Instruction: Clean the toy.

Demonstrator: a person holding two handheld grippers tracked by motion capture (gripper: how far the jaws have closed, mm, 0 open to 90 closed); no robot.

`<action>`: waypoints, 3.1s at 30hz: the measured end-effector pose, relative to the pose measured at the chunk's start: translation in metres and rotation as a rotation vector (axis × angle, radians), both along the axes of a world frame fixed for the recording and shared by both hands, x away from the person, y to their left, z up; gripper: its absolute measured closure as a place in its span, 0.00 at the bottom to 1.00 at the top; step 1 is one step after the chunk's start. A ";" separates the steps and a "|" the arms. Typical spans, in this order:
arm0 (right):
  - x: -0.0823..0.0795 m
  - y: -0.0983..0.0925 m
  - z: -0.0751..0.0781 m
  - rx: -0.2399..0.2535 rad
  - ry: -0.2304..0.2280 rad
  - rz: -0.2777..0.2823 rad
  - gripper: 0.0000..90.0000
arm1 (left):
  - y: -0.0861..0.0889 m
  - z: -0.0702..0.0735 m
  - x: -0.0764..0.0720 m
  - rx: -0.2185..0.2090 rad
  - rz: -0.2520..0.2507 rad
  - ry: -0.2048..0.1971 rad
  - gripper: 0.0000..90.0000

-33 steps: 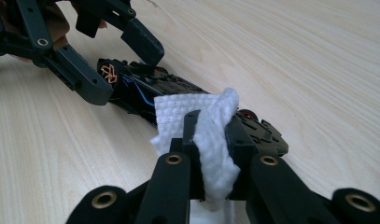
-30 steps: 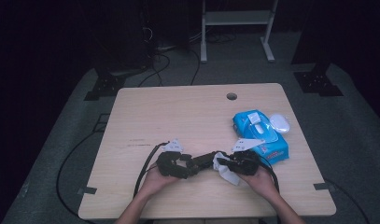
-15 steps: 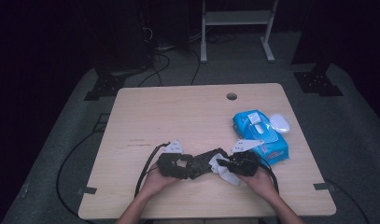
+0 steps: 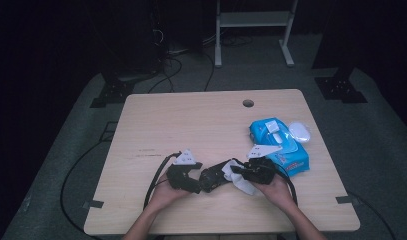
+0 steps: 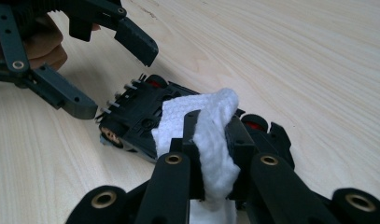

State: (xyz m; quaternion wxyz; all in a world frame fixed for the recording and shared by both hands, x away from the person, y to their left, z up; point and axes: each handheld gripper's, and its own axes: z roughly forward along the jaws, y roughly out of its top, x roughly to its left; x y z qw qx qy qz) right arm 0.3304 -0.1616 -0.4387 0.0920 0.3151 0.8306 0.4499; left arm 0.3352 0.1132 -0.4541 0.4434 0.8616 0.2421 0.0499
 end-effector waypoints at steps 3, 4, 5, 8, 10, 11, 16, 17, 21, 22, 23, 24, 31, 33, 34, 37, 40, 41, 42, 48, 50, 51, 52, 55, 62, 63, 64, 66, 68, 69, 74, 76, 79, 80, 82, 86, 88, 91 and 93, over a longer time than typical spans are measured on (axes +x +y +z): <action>0.002 0.002 -0.002 -0.003 0.005 0.000 0.90 | -0.005 -0.003 -0.002 0.034 -0.010 -0.003 0.20; 0.002 0.002 -0.003 -0.001 0.010 -0.002 0.90 | -0.006 -0.004 -0.002 0.038 -0.014 -0.001 0.19; 0.003 0.002 -0.004 -0.001 0.008 -0.004 0.90 | -0.007 -0.005 -0.003 0.047 -0.015 -0.003 0.19; 0.006 0.001 -0.005 -0.002 0.011 -0.010 0.90 | -0.009 -0.008 -0.004 0.054 -0.023 0.007 0.18; 0.008 0.000 -0.007 -0.003 0.016 -0.015 0.90 | -0.012 -0.009 -0.005 0.067 -0.034 0.013 0.18; 0.009 0.000 -0.008 -0.006 0.022 -0.018 0.90 | -0.013 -0.010 -0.005 0.077 -0.043 0.013 0.18; 0.009 -0.001 -0.015 -0.017 0.041 -0.018 0.90 | -0.016 -0.012 -0.007 0.095 -0.060 0.013 0.18; 0.008 -0.001 -0.015 -0.018 0.042 -0.015 0.90 | -0.016 -0.012 -0.008 0.093 -0.058 0.015 0.18; 0.007 0.000 -0.016 -0.024 0.045 -0.013 0.90 | -0.017 -0.013 -0.008 0.098 -0.059 0.013 0.17; 0.006 0.000 -0.017 -0.023 0.045 -0.014 0.90 | -0.016 -0.013 -0.008 0.104 -0.062 0.010 0.17; 0.006 0.000 -0.017 -0.024 0.046 -0.013 0.90 | -0.016 -0.013 -0.009 0.106 -0.066 0.012 0.17; 0.007 0.000 -0.017 -0.024 0.046 -0.014 0.90 | -0.017 -0.013 -0.010 0.107 -0.068 0.009 0.17; 0.007 0.000 -0.018 -0.023 0.049 -0.009 0.90 | -0.018 -0.013 -0.014 0.126 -0.080 -0.002 0.17; 0.007 0.001 -0.018 -0.022 0.053 -0.007 0.90 | -0.019 -0.015 -0.013 0.136 -0.076 -0.004 0.17; 0.006 0.001 -0.018 -0.024 0.057 -0.004 0.90 | -0.019 -0.015 -0.013 0.141 -0.071 -0.006 0.17; 0.004 0.002 -0.018 -0.024 0.060 0.002 0.90 | -0.018 -0.016 -0.011 0.151 -0.063 -0.010 0.18; 0.003 0.002 -0.018 -0.022 0.064 0.004 0.90 | -0.017 -0.016 -0.010 0.146 -0.050 -0.015 0.19; 0.003 0.003 -0.018 -0.019 0.069 0.005 0.90 | -0.017 -0.016 -0.009 0.143 -0.046 -0.016 0.19; 0.003 0.003 -0.018 -0.018 0.071 0.010 0.90 | -0.017 -0.016 -0.009 0.136 -0.039 -0.016 0.19; 0.000 0.007 -0.018 -0.020 0.074 0.021 0.90 | -0.018 -0.017 -0.007 0.152 -0.036 -0.025 0.20; -0.001 0.010 -0.017 -0.019 0.063 0.027 0.90 | -0.018 -0.017 -0.008 0.145 -0.034 -0.021 0.20; -0.001 0.011 -0.015 -0.025 0.056 0.032 0.90 | -0.017 -0.017 -0.007 0.153 -0.040 -0.025 0.20; -0.001 0.013 -0.014 -0.024 0.051 0.035 0.90 | -0.017 -0.017 -0.007 0.156 -0.043 -0.029 0.20; 0.001 0.022 -0.009 -0.024 0.037 0.046 0.90 | -0.017 -0.017 -0.006 0.146 -0.038 -0.019 0.20; 0.010 0.034 -0.008 -0.050 0.029 0.057 0.89 | -0.010 -0.018 -0.003 0.135 -0.014 -0.016 0.21; 0.010 0.033 -0.007 -0.057 0.027 0.055 0.89 | -0.010 -0.018 -0.003 0.140 -0.015 -0.021 0.21; 0.010 0.030 -0.005 -0.062 0.023 0.052 0.89 | -0.010 -0.018 -0.003 0.142 -0.016 -0.024 0.21; 0.010 0.022 -0.003 -0.057 0.017 0.036 0.89 | -0.010 -0.018 -0.003 0.143 -0.018 -0.025 0.21; 0.010 0.012 0.000 -0.049 0.017 0.009 0.89 | -0.010 -0.018 -0.002 0.141 -0.020 -0.019 0.21; 0.009 0.007 0.001 -0.045 0.015 -0.002 0.89 | -0.010 -0.018 -0.002 0.140 -0.021 -0.018 0.21; 0.004 -0.010 0.011 -0.029 -0.002 -0.032 0.89 | -0.010 -0.017 -0.002 0.129 -0.017 -0.024 0.21; 0.001 -0.011 0.016 -0.022 -0.017 -0.030 0.89 | -0.010 -0.017 -0.001 0.125 -0.017 -0.023 0.21; -0.001 -0.003 0.020 -0.013 -0.025 -0.011 0.90 | -0.010 -0.017 -0.001 0.125 -0.017 -0.026 0.21; -0.001 0.002 0.020 -0.009 -0.026 0.003 0.90 | -0.010 -0.017 -0.001 0.123 -0.016 -0.025 0.21; -0.001 0.015 0.019 -0.006 -0.024 0.033 0.90 | -0.010 -0.017 -0.001 0.124 -0.018 -0.024 0.21; -0.002 0.046 0.009 -0.006 -0.009 0.097 0.90 | -0.009 -0.017 -0.002 0.127 -0.022 -0.024 0.21; -0.003 0.059 0.003 -0.004 -0.004 0.127 0.90 | -0.009 -0.017 -0.002 0.126 -0.025 -0.025 0.21; -0.002 0.069 -0.003 -0.017 -0.006 0.143 0.89 | -0.009 -0.018 -0.002 0.126 -0.028 -0.021 0.22; -0.001 0.067 -0.006 -0.029 -0.019 0.129 0.90 | -0.008 -0.018 -0.002 0.132 -0.038 -0.022 0.22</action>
